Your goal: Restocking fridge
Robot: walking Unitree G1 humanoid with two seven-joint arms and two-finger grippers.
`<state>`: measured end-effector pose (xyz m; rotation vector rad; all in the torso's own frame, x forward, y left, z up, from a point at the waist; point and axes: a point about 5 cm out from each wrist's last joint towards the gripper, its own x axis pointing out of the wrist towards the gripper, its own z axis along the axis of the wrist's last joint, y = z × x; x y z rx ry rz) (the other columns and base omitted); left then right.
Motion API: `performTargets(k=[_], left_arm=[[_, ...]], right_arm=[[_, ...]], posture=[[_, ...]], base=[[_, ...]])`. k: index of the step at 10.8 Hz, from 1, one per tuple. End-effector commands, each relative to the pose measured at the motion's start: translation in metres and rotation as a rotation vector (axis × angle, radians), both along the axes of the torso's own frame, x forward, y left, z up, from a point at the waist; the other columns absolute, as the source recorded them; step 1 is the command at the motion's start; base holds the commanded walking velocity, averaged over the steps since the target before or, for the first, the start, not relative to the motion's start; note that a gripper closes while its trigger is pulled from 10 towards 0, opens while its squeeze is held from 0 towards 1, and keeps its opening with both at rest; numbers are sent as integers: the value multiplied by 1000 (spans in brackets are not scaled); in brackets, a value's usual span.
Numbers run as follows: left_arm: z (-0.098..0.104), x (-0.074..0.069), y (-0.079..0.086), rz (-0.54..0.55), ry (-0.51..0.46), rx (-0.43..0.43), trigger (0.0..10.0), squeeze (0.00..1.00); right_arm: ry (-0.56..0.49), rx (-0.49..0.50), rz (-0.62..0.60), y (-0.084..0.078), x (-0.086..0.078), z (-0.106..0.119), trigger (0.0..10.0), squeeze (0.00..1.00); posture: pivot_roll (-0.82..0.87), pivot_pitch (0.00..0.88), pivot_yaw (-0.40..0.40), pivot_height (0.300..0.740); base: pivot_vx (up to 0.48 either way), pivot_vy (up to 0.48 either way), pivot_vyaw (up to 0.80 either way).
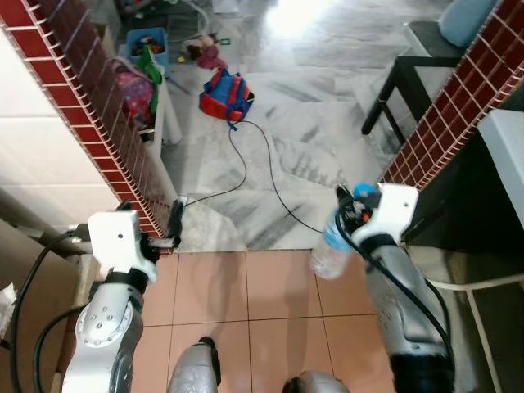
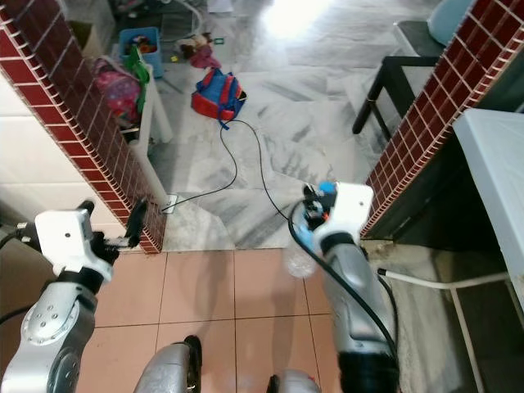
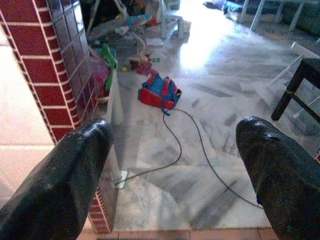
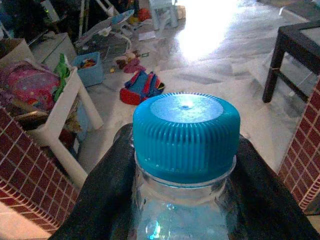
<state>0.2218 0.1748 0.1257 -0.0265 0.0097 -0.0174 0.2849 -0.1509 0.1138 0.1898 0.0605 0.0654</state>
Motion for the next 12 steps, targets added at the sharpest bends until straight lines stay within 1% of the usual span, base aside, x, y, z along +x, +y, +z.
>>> performTargets(k=[1, 2, 3, 4, 5, 7, 8, 9, 10, 12], left_arm=[[2, -1, 1, 8, 1, 23, 10000, 0], [2, 0, 1, 7, 2, 31, 10000, 0], [1, 1, 0, 3, 4, 32, 10000, 0], [0, 2, -2, -3, 9, 32, 10000, 0], [-1, 2, -2, -5, 11, 33, 10000, 0], [-9, 2, -1, -9, 44, 42, 10000, 0], [-23, -6, 1, -13, 95, 48, 10000, 0], [-29, -11, 2, 2, 122, 32, 10000, 0], [-31, -12, 2, 12, 128, 27, 10000, 0], [-30, -9, 4, 22, 114, 28, 10000, 0]], right_arm=[[11, 15, 22, 4, 0, 3, 10000, 0], [18, 30, 41, 4, -1, 3, 10000, 0], [-20, 35, 40, -1, -2, 8, 10000, 0], [-22, 18, 22, -8, 2, 10, 10000, 0], [-23, 8, 16, -8, 3, 11, 10000, 0], [-43, -73, -47, -10, -2, 7, 10000, 0], [-49, -157, -52, -15, -14, 4, 10000, 0], [-49, -183, -43, -20, -18, 2, 10000, 0], [-53, -198, -38, -25, -22, 1, 10000, 0], [-62, -246, -36, -28, -25, -1, 10000, 0]], posture=[[123, 164, -20, 740], [119, 163, -23, 740], [116, 162, -23, 740], [110, 159, -22, 740], [109, 159, -19, 740], [106, 135, 1, 740], [94, 116, 11, 740], [85, 105, 7, 740], [81, 103, 1, 740], [77, 102, -3, 740]], base=[[0, 0, 0], [0, 0, 0], [-274, 0, 0], [-270, 0, 0], [-270, 0, 0], [-276, 0, 0], [-277, 0, 0], [-300, 0, 0], [-311, 0, 0], [-311, 0, 0]])
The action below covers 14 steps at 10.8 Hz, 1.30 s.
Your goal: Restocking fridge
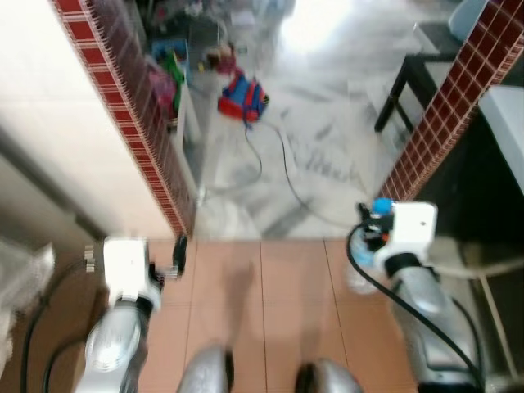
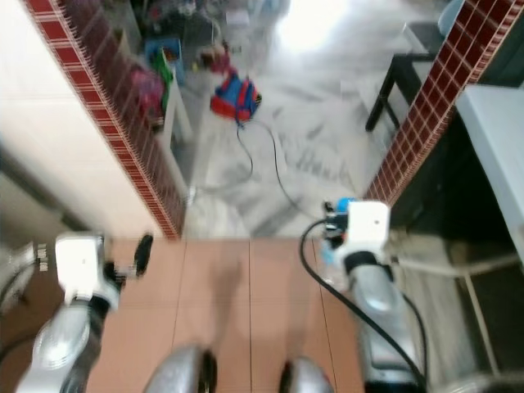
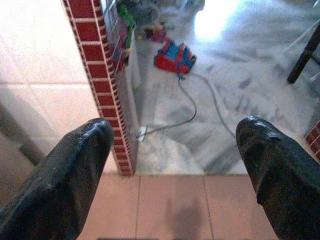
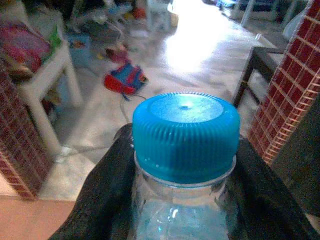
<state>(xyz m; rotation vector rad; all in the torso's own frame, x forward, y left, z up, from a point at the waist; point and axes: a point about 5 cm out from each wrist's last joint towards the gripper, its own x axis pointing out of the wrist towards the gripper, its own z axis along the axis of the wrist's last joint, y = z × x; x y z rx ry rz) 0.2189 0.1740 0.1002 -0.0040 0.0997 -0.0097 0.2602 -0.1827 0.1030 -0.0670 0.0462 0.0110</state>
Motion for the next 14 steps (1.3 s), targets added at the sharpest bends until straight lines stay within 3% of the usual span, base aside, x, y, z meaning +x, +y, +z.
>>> performTargets(k=[1, 3, 5, 8, 12, 14], left_arm=[[-2, -3, 4, 17, 6, 16, 10000, 0], [-2, -13, 11, 36, 6, 51, 10000, 0], [-3, -20, 19, 51, 10, 89, 10000, 0], [-9, -27, 13, 29, 50, 55, 10000, 0], [-3, -21, 14, 18, 49, 44, 10000, 0], [5, -18, 5, 16, 40, 24, 10000, 0]], right_arm=[[-47, -16, 8, 4, 2, 7, 10000, 0], [-70, -112, 9, -8, -5, 10, 10000, 0], [-92, -146, -30, -21, -3, 18, 10000, 0], [-63, -124, -5, -10, -6, 9, 10000, 0], [-51, -72, -53, -15, 6, 8, 10000, 0], [-37, -48, -63, -14, 14, 6, 10000, 0]], posture=[[86, 101, -4, 740], [88, 107, -7, 740], [82, 128, -3, 740], [84, 112, -11, 740], [94, 112, -30, 740], [110, 117, -44, 740]], base=[[-292, 0, 0], [-266, 0, 0], [0, 0, 0], [0, 0, 283], [0, 480, 0], [0, 480, 0]])
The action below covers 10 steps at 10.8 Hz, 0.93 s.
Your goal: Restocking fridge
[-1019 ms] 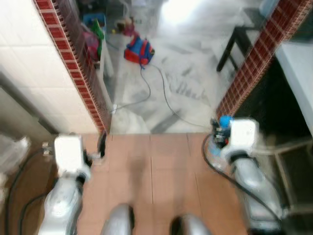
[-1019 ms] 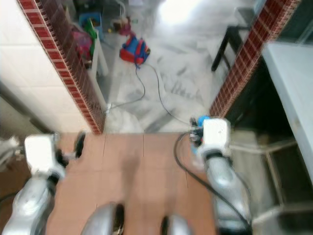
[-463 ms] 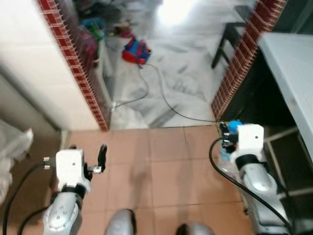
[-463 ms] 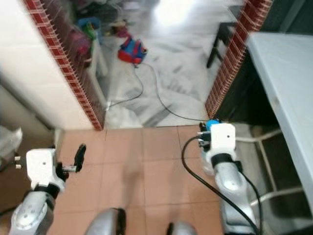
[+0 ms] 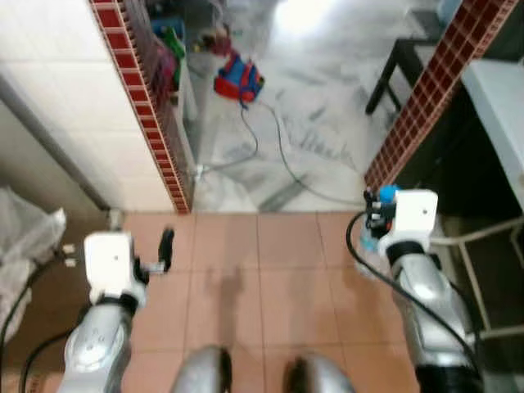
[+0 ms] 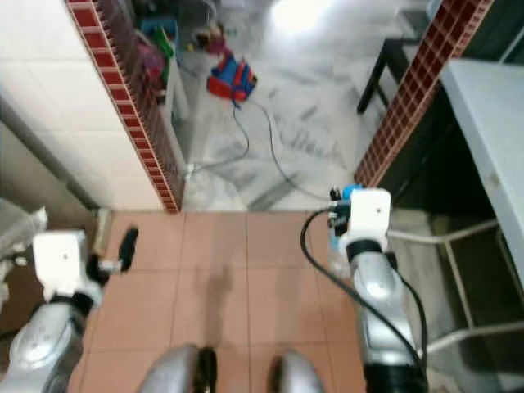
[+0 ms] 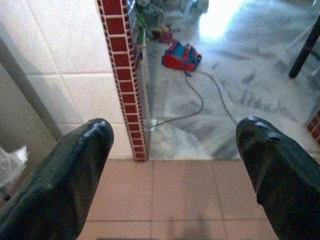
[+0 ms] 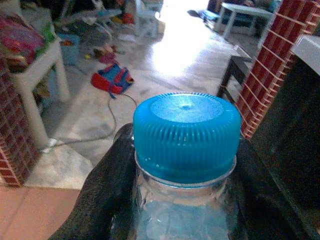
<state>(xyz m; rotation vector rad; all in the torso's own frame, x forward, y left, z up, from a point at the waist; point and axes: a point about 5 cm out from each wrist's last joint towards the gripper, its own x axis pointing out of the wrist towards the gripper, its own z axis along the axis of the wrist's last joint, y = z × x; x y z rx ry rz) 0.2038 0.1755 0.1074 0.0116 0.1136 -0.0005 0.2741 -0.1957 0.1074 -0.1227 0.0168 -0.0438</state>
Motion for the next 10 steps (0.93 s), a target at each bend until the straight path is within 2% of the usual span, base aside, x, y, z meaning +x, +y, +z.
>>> performTargets(k=[1, 2, 6, 10], left_arm=[[-2, -3, 1, 7, 21, 50, 10000, 0], [-4, -3, -2, 1, 50, 34, 10000, 0], [-3, 1, -6, -50, 47, 46, 10000, 0], [-3, 1, -7, -48, 67, 9, 10000, 0]], right_arm=[[-11, 1, -3, 1, 3, 3, 10000, 0], [-15, 3, -3, 1, 4, 4, 10000, 0], [-13, 28, -20, 1, 5, 2, 10000, 0], [-10, 17, -20, 1, 7, 2, 10000, 0]], posture=[[106, 119, -46, 740], [104, 121, -45, 740], [100, 120, -36, 740], [101, 125, -42, 740]], base=[[0, 480, 0], [0, 424, 0], [-293, 382, 0], [-335, 345, 0]])
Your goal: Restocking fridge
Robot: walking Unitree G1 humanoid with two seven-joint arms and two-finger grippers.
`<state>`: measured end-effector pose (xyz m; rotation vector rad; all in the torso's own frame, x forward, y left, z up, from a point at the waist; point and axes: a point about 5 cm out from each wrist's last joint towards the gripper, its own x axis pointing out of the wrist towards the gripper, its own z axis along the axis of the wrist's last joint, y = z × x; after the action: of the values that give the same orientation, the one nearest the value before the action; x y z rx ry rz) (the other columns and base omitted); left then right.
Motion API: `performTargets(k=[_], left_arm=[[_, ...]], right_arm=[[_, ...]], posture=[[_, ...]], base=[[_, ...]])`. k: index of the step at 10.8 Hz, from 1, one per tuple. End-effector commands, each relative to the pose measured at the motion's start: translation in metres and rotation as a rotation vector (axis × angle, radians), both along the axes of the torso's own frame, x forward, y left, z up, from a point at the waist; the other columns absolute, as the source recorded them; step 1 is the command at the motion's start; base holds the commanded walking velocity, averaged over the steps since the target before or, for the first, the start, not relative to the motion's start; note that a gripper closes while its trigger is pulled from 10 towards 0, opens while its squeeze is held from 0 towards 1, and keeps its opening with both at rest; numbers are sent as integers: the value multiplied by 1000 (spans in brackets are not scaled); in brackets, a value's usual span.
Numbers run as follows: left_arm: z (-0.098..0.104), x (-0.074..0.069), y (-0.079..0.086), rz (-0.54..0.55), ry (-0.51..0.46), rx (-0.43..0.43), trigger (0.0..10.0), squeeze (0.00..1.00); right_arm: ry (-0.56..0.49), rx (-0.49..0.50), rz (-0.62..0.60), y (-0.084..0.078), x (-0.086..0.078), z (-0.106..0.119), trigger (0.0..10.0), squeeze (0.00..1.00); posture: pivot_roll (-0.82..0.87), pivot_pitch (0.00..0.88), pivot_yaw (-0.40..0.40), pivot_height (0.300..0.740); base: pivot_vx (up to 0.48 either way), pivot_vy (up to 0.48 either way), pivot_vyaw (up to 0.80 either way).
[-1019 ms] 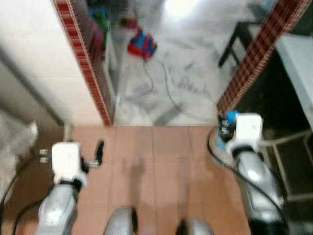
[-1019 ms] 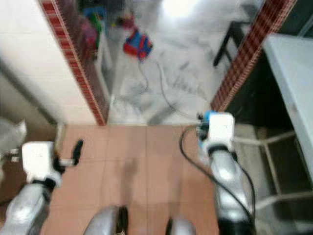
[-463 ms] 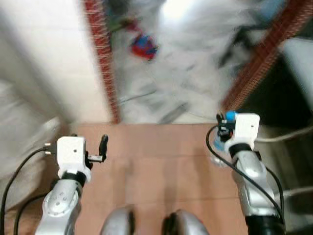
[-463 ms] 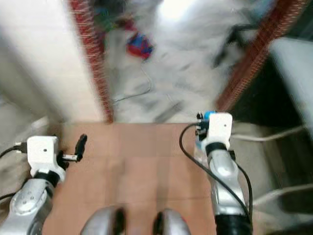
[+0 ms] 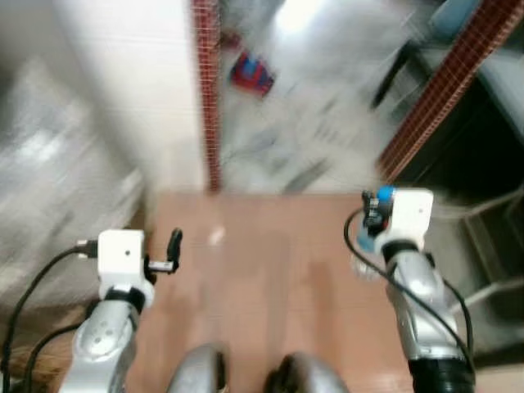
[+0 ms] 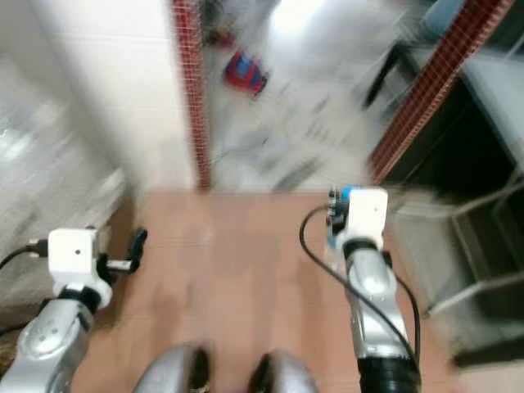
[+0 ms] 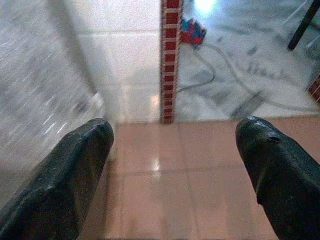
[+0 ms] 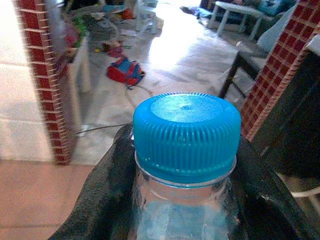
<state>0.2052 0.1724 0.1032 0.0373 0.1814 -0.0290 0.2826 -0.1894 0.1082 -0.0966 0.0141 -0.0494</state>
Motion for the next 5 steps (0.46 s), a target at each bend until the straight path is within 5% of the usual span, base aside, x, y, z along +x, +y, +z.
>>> performTargets(k=[1, 3, 5], left_arm=[[0, -1, -4, -13, -5, -1, 10000, 0], [3, -1, -4, -11, -39, 16, 10000, 0], [9, 2, 5, 82, -83, 38, 10000, 0]], right_arm=[[-3, -11, -14, -6, -1, 0, 10000, 0], [-1, -9, -13, -4, -1, 0, 10000, 0], [-5, -5, -11, -3, 1, 1, 10000, 0]], posture=[[101, 124, -45, 740], [103, 122, -48, 740], [106, 122, -48, 740]], base=[[-341, 341, 0], [-298, 377, 0], [0, 0, 0]])
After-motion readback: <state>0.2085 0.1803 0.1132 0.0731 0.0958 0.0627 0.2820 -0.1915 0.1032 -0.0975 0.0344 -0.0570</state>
